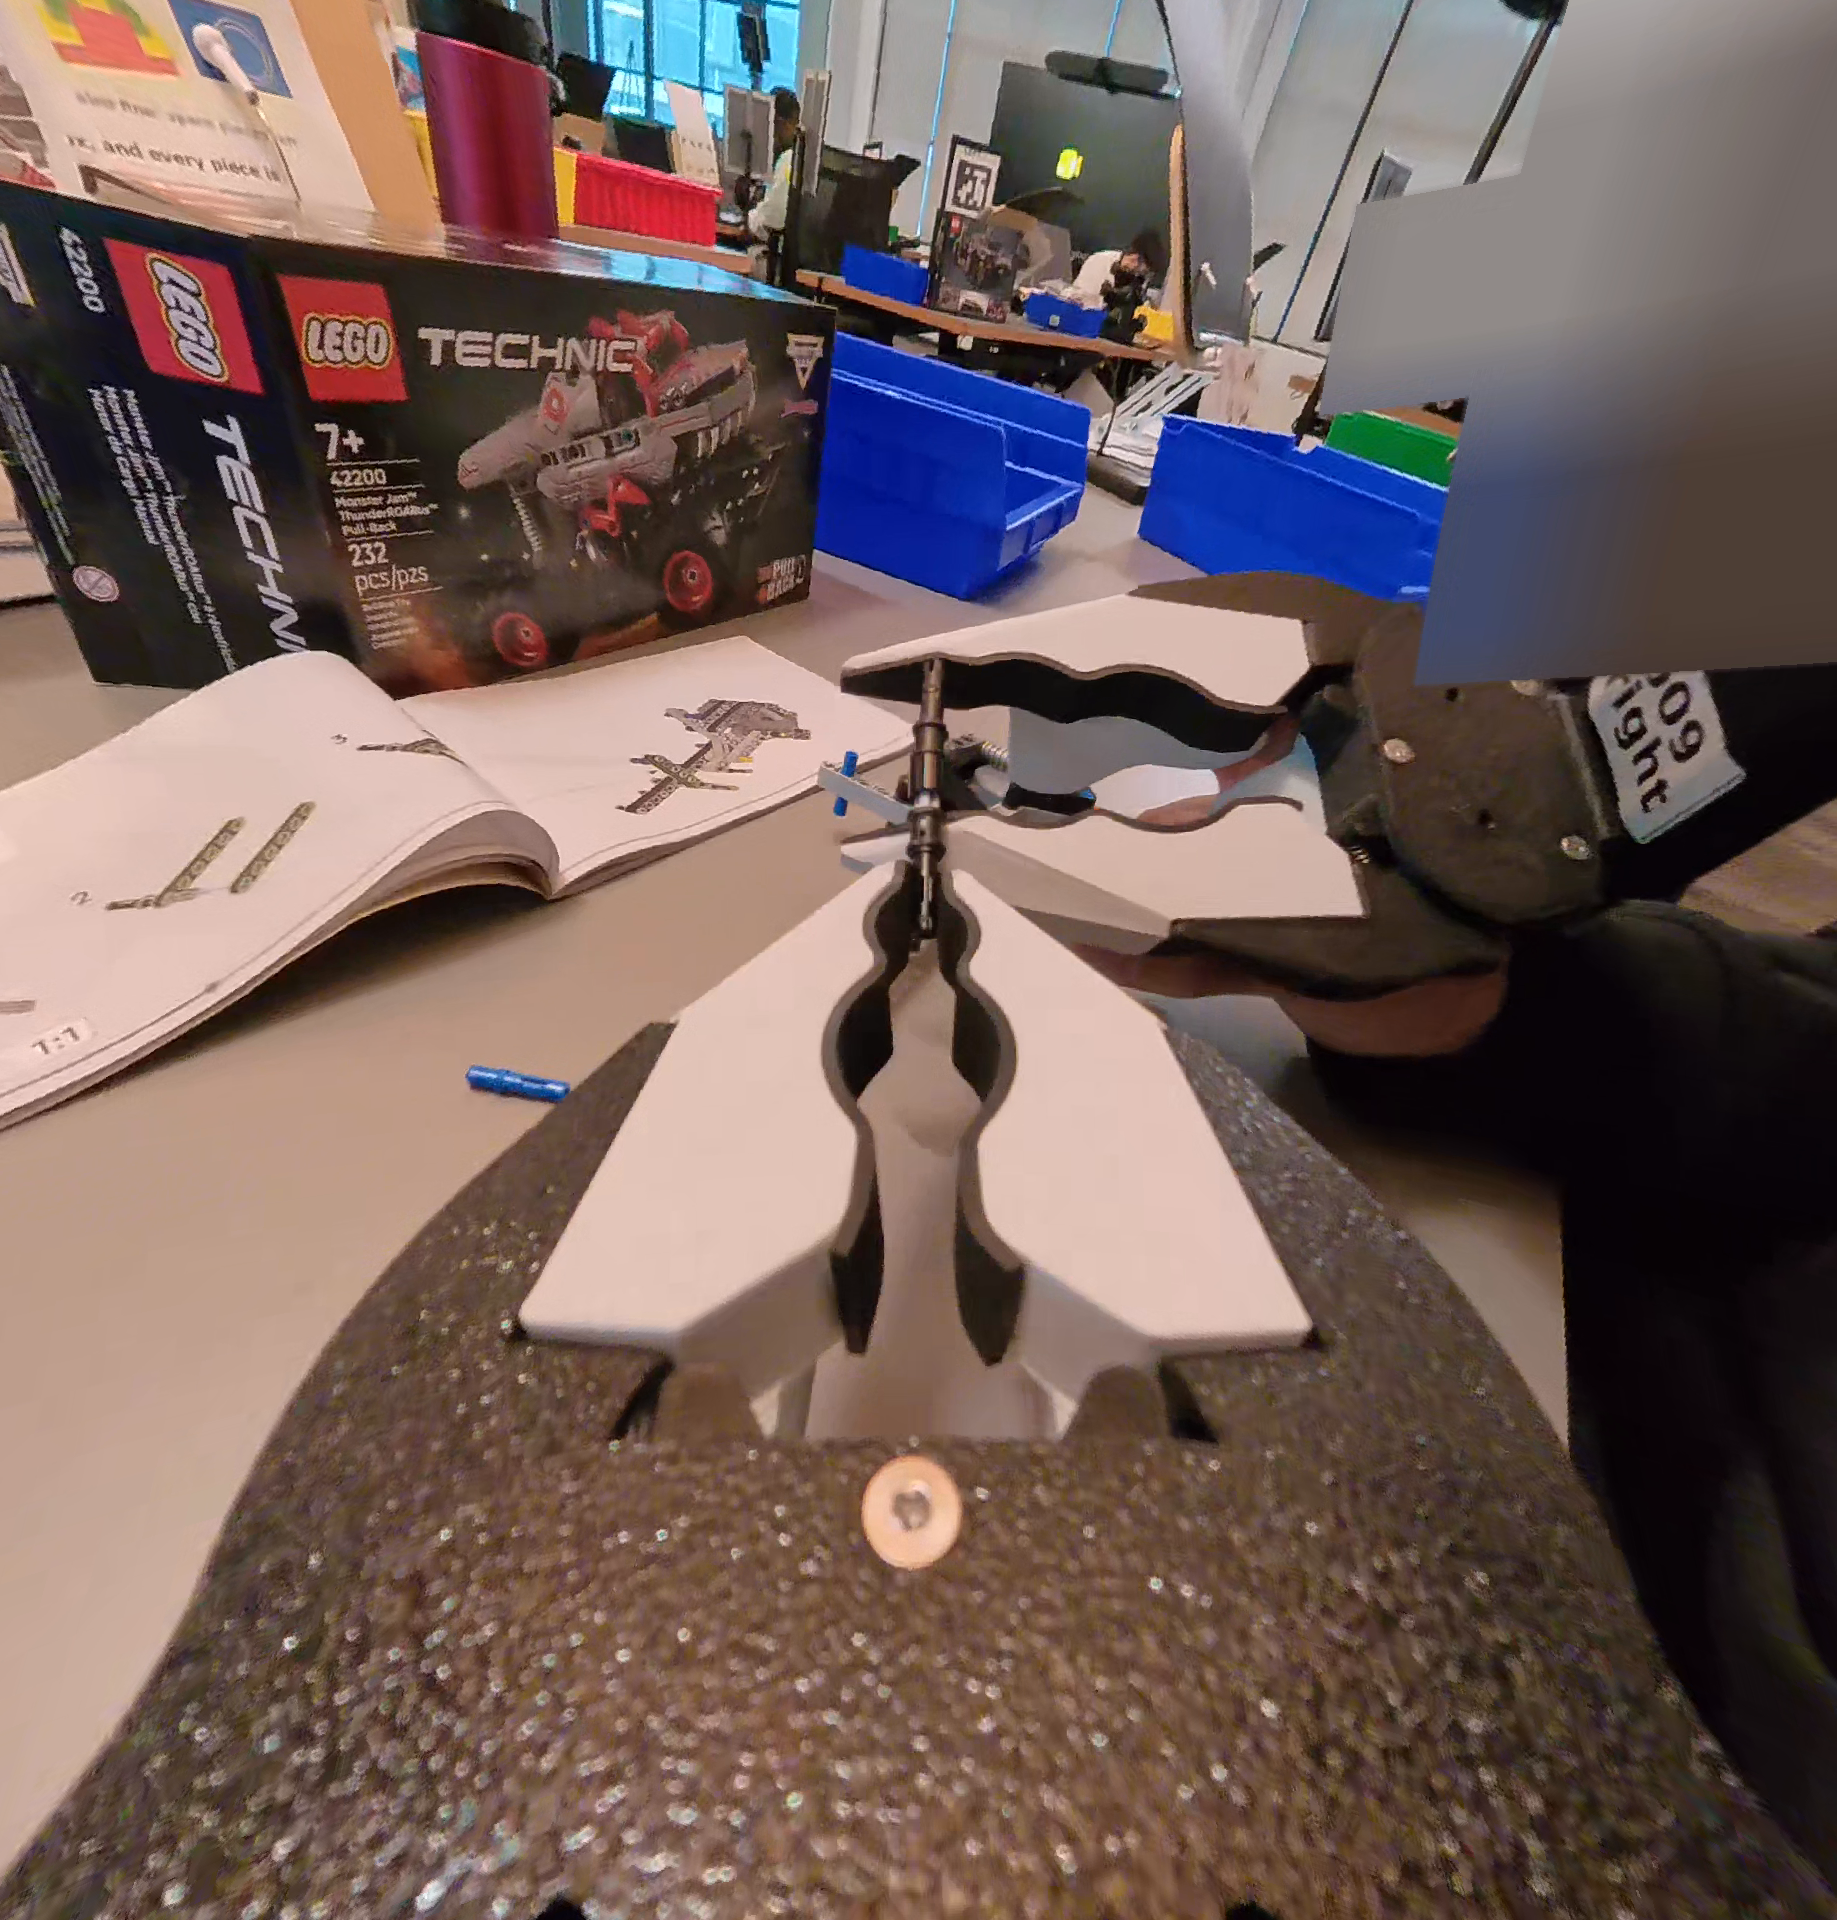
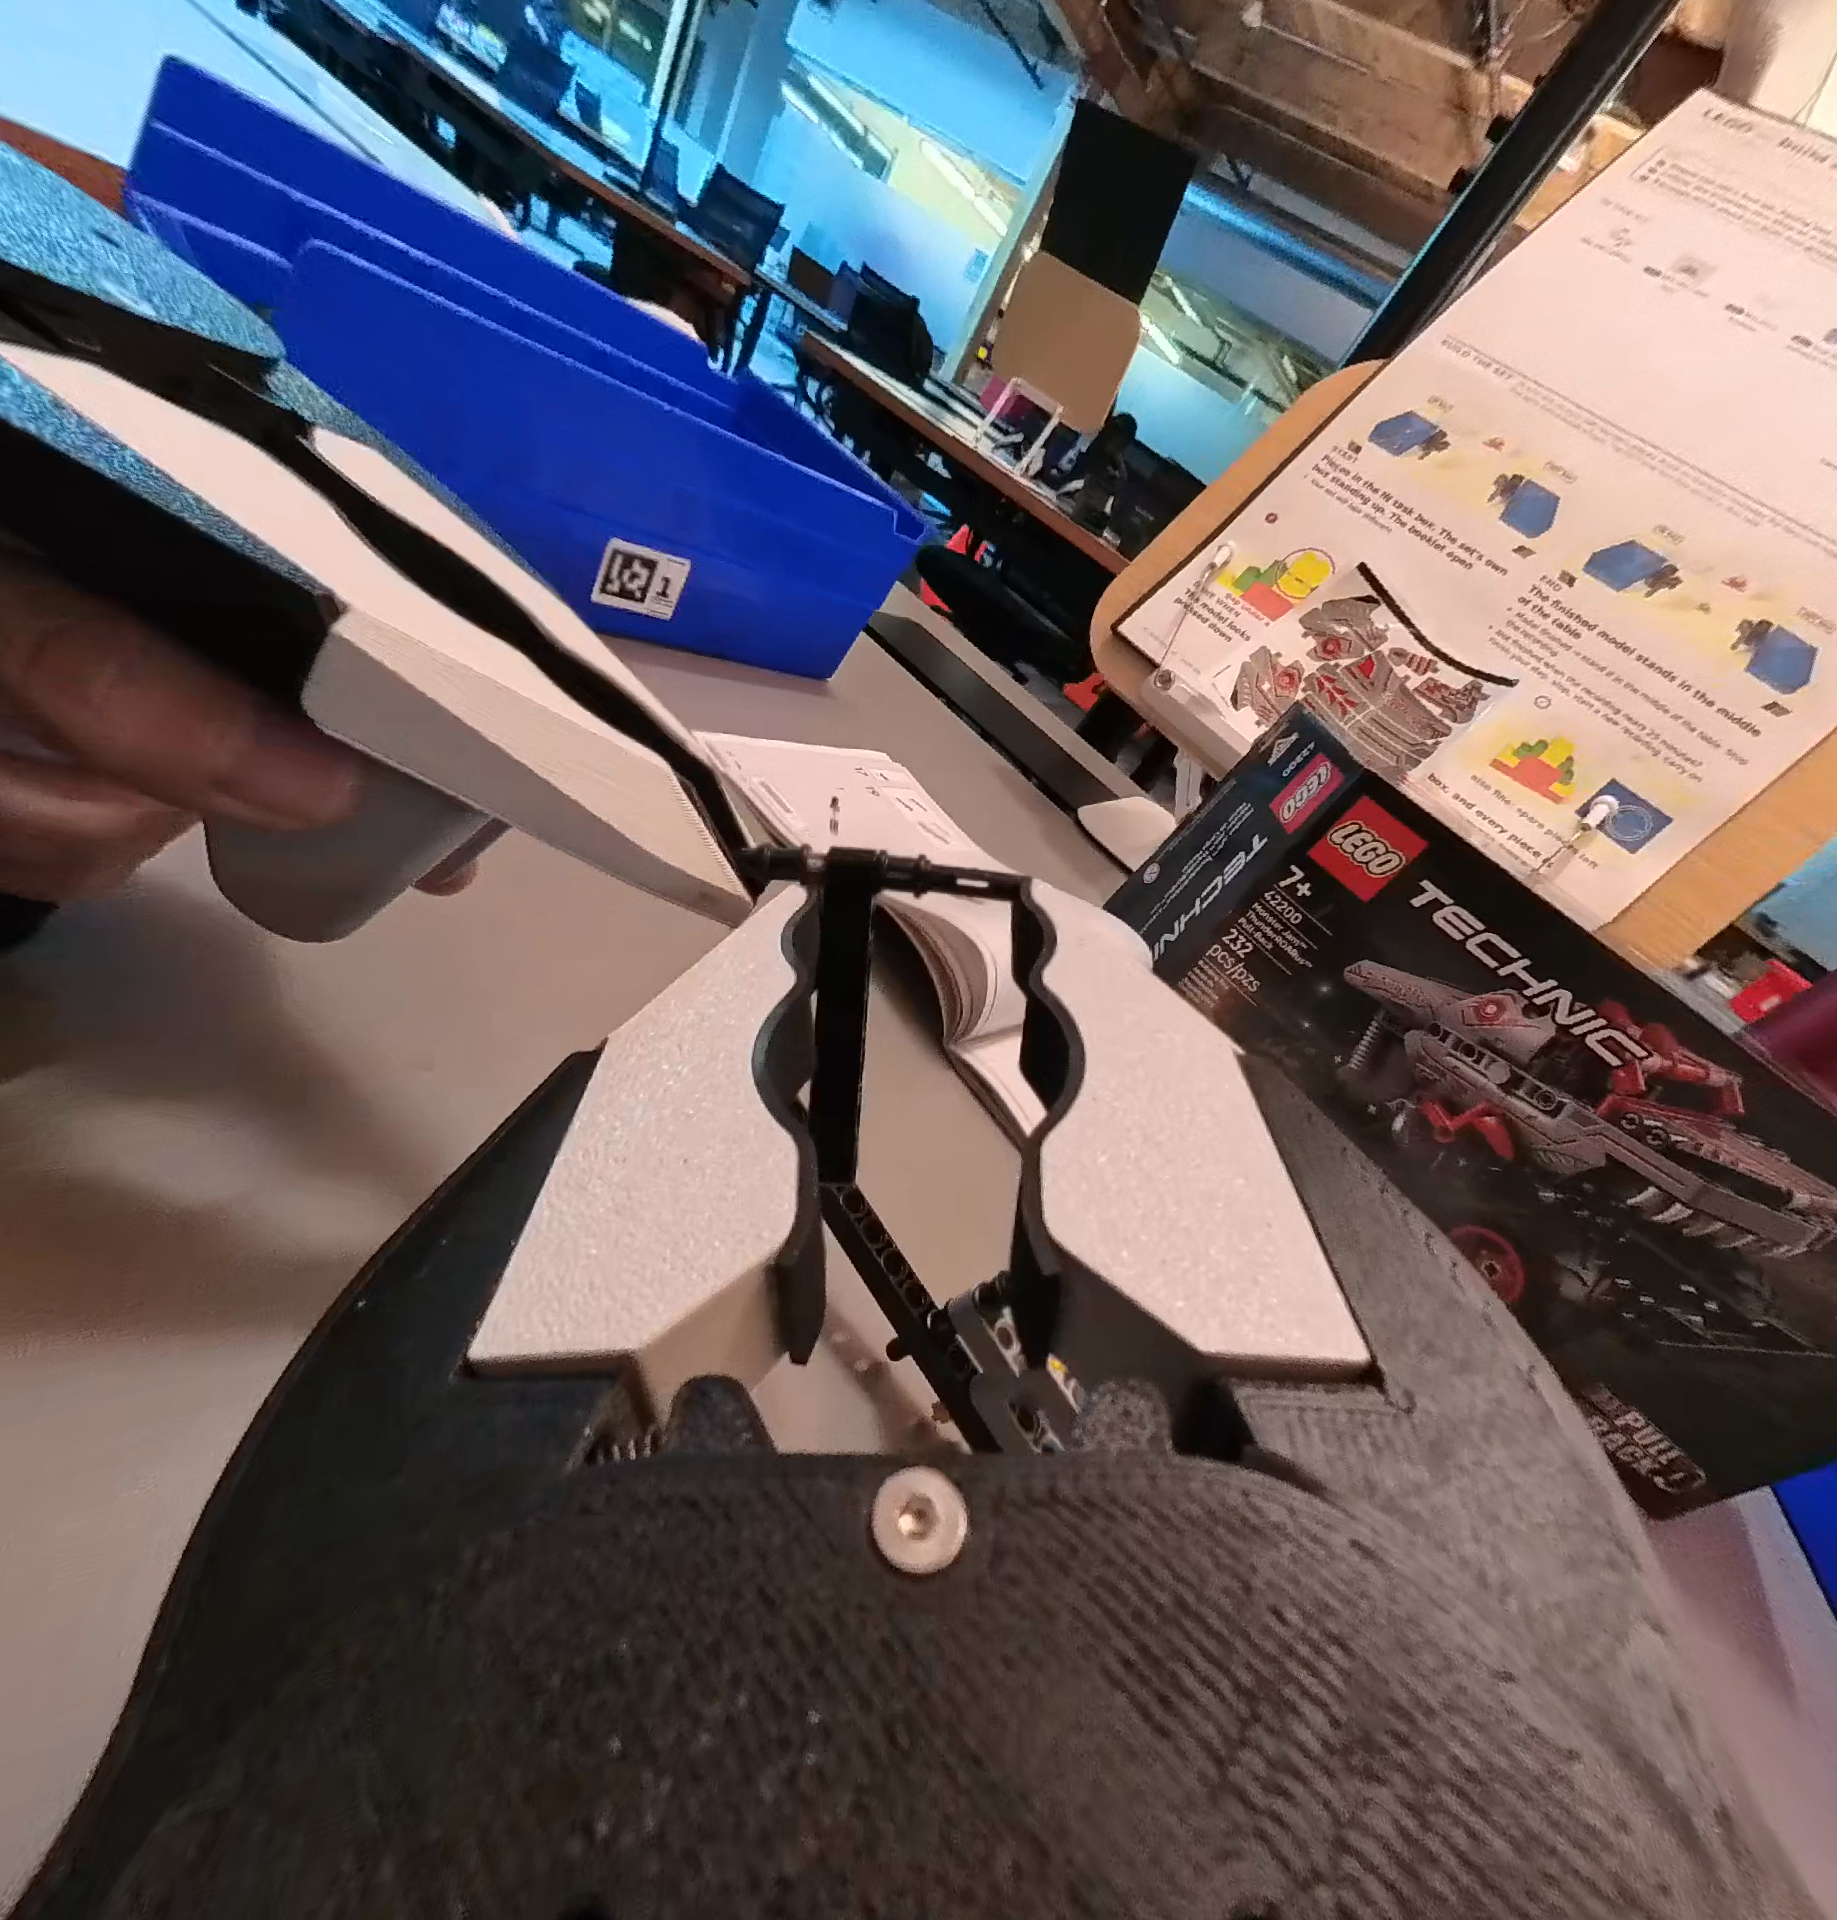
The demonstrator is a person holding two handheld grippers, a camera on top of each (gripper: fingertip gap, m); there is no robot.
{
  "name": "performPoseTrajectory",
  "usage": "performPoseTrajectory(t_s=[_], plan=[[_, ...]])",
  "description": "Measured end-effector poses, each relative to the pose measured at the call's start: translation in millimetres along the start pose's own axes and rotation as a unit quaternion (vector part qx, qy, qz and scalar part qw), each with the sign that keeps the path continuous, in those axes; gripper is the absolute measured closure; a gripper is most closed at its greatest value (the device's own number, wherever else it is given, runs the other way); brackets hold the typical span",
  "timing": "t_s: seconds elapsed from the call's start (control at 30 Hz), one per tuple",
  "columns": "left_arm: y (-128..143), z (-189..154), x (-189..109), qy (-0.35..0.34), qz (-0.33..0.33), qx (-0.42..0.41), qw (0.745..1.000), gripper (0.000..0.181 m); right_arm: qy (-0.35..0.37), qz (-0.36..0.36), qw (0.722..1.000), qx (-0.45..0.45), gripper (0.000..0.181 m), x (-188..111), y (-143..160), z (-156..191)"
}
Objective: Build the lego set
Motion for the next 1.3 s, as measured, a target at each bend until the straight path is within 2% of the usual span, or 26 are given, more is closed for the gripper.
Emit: performPoseTrajectory(t_s=[0.17,0.23,0.33,0.43,0.53,0.63,0.87,0.93,1.0,1.03,1.17,1.3], plan=[[-3.3,0.9,-1.7,-0.004,-0.010,0.002,1.000,0.179,0.007,-0.016,1.000,0.020,0.142,-0.4,-1.0,-4.1],[-5.1,3.9,-2.7,-0.015,-0.016,0.002,1.000,0.179,0.021,-0.011,0.999,0.035,0.131,-0.8,1.7,-9.4],[-10.1,7.4,-5.4,-0.031,-0.031,0.006,0.999,0.179,0.009,0.000,0.999,0.037,0.136,0.4,4.5,-4.8],[-8.9,5.6,-3.9,-0.036,-0.027,0.019,0.999,0.179,-0.013,0.003,0.999,0.029,0.156,1.7,3.1,5.0],[-4.3,2.6,-0.4,-0.028,-0.021,0.012,0.999,0.179,-0.025,0.013,0.999,0.031,0.155,4.3,6.6,9.6],[-3.8,1.0,0.5,-0.024,-0.019,0.015,0.999,0.179,-0.034,0.013,0.999,0.025,0.169,4.1,7.0,11.5],[-7.5,-5.8,-0.6,-0.011,-0.016,0.018,1.000,0.179,-0.006,0.001,1.000,0.005,0.163,2.5,3.0,3.7],[-8.4,-5.9,-1.2,-0.012,-0.017,0.018,1.000,0.179,-0.014,-0.006,1.000,0.004,0.175,1.1,1.2,4.4],[-9.8,-6.2,-1.7,-0.012,-0.019,0.018,1.000,0.179,-0.011,-0.007,1.000,0.002,0.176,0.9,0.1,4.0],[-10.2,-6.1,-1.8,-0.013,-0.021,0.018,1.000,0.179,-0.007,-0.009,1.000,-0.004,0.174,1.1,-0.1,3.6],[-10.4,-4.2,-2.6,-0.015,-0.022,0.016,1.000,0.179,-0.018,-0.018,0.999,0.020,0.138,2.4,-2.4,4.0],[-10.6,-3.3,-3.4,-0.019,-0.019,0.023,0.999,0.179,-0.006,-0.026,0.999,0.033,0.134,0.6,-1.5,-5.8]])
Point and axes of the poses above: each gripper's, where its closed fingertips meet, x out along the fingers, y out of its underside, z = x × y across the jaws, the point moved 1 cm from there along -x, back along the fingers, and after that the axes turned 6 degrees about -x, right-handed, at the moved point
